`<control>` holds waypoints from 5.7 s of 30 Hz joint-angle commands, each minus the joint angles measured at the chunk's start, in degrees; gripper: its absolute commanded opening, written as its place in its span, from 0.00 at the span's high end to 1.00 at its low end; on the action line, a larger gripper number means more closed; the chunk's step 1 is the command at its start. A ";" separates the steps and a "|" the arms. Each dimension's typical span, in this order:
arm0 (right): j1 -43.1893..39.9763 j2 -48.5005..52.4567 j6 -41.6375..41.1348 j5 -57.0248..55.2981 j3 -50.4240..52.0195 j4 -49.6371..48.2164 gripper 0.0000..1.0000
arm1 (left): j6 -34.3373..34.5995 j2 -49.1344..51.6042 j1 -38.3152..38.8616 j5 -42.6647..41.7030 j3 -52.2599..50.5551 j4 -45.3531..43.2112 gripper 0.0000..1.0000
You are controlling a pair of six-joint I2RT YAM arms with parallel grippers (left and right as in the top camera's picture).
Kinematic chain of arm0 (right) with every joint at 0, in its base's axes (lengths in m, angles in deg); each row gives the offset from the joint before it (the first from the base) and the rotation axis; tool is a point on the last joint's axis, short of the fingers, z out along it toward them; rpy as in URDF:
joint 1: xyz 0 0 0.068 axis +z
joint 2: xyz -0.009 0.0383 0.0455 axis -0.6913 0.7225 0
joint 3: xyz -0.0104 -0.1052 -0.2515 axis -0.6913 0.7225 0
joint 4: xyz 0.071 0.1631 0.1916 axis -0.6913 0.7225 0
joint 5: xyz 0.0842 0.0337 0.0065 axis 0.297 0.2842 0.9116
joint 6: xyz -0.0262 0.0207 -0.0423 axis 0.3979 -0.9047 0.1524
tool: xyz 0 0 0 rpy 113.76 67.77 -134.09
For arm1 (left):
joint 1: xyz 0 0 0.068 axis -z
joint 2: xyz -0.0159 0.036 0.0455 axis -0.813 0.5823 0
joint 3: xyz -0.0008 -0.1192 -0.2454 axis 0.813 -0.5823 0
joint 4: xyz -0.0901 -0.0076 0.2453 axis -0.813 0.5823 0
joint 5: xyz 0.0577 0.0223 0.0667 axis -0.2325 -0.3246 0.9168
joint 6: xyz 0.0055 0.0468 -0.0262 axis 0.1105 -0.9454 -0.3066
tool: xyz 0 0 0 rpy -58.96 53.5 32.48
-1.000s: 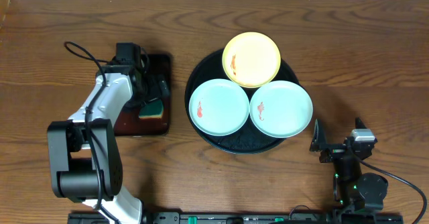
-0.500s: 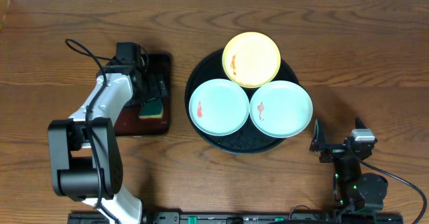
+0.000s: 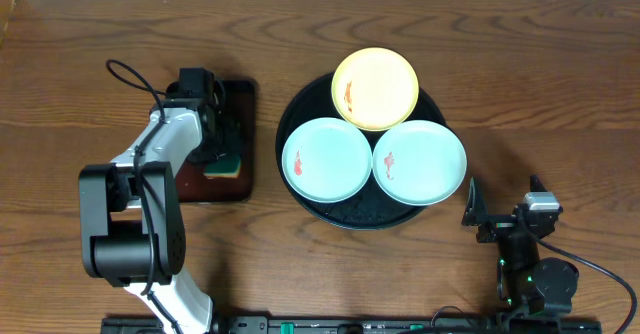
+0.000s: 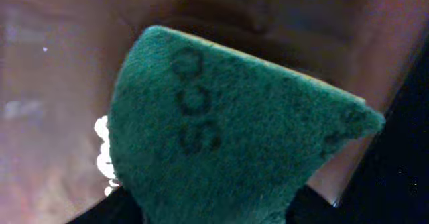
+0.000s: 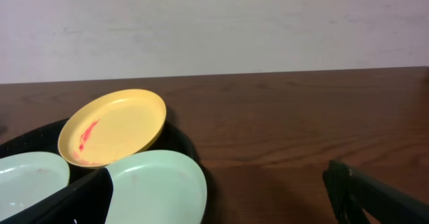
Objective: Clean dirty plates on tray and stack at the side
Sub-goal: 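Lower the left gripper and grasp the green sponge, then lift the green sponge up off the dark tray with the left gripper, then move the right gripper toward the yellow plate on the black tray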
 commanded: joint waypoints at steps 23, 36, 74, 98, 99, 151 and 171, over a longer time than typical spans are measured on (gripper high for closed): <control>-0.50 -0.31 0.66 -0.33 0.09 0.24 0.01 | -0.24 -10.58 0.00 0.50 0.50 0.85 0.92; -0.52 -0.31 0.68 -0.33 0.09 0.22 0.01 | 0.98 -26.86 0.00 2.12 0.44 -0.55 0.93; -0.52 -0.31 0.68 -0.33 0.09 0.24 0.01 | 2.25 -21.53 -0.31 11.78 -10.23 -24.00 0.93; -0.50 -0.31 0.68 -0.33 0.09 0.24 0.01 | -2.03 -32.28 -0.31 11.85 -11.02 -21.49 0.93; -0.50 -0.31 0.68 -0.33 0.09 0.22 0.01 | -2.03 -34.73 -0.31 11.85 -11.02 -21.49 0.93; -0.57 49.13 7.43 54.97 -56.37 9.64 0.01 | -1.97 -38.91 -0.31 11.85 -11.78 -15.98 0.93; 8.79 63.04 -4.70 22.29 -72.89 40.35 0.01 | -1.75 -38.82 -0.31 9.88 -11.78 -14.16 0.93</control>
